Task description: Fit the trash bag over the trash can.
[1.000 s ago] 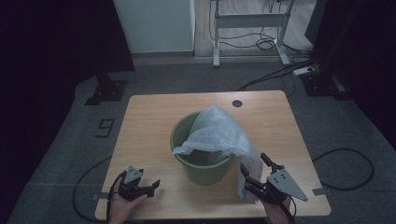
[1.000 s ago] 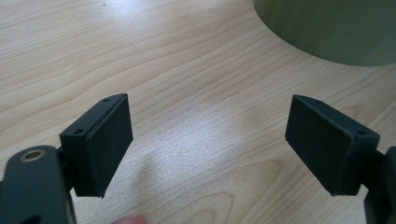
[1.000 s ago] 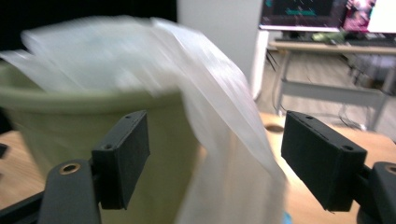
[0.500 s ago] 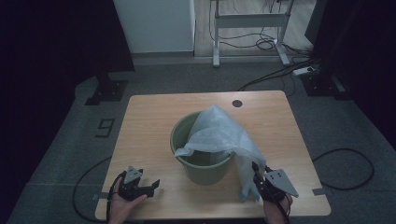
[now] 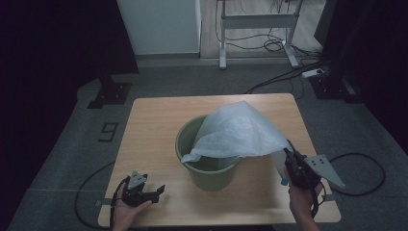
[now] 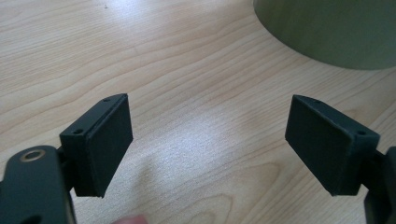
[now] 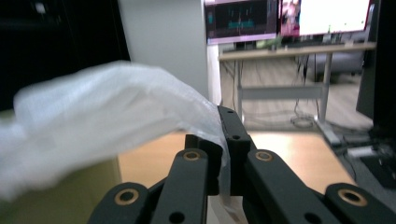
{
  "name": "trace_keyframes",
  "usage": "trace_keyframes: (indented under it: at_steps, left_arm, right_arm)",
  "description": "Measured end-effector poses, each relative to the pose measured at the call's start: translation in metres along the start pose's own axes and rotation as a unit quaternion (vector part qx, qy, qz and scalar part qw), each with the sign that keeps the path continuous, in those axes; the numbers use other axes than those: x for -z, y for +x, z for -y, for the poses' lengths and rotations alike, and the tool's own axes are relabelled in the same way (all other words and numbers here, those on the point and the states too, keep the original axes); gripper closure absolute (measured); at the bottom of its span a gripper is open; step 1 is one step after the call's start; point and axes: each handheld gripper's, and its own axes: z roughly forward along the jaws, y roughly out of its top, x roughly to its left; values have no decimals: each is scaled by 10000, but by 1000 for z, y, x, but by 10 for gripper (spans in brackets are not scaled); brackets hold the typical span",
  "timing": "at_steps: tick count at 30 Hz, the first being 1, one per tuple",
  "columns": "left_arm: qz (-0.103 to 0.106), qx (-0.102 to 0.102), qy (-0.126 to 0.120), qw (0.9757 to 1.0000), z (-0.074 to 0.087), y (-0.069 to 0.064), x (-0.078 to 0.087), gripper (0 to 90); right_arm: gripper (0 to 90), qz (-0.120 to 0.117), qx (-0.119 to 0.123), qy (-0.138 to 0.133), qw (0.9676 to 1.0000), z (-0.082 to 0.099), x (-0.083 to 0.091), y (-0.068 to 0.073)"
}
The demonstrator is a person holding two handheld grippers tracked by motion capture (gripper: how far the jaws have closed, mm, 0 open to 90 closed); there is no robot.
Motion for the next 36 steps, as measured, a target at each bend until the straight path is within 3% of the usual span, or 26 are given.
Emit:
trace_keyframes:
  at_steps: [7, 13, 15, 19, 21, 28, 36]
  left_arm:
    - [40, 97, -97, 9999, -1, 1, 2, 150]
    - [36, 79, -114, 9999, -1, 0, 2, 150]
    - [35, 74, -110, 9999, -1, 0, 2, 150]
    - [26, 72, -109, 9999, -1, 1, 3, 150]
    - [97, 164, -156, 9997, -2, 1, 4, 150]
    - [276, 463, -479, 9974, -11, -2, 14, 159]
    - [342, 408, -966, 9939, -30, -17, 34, 171]
  right_arm:
    - [877, -127, -30, -668, 9977, -57, 0, 7]
    - [877, -438, 43, -827, 9956, -78, -2, 27]
    - [877, -493, 66, -801, 9955, -78, -4, 32]
    - [877, -812, 227, -584, 9947, -68, -15, 54]
    - [876, -925, 280, -481, 9942, -61, -19, 61]
    - [875, -1352, 363, -100, 9901, -39, -27, 83]
    - [869, -1722, 523, 147, 9836, -19, -29, 107]
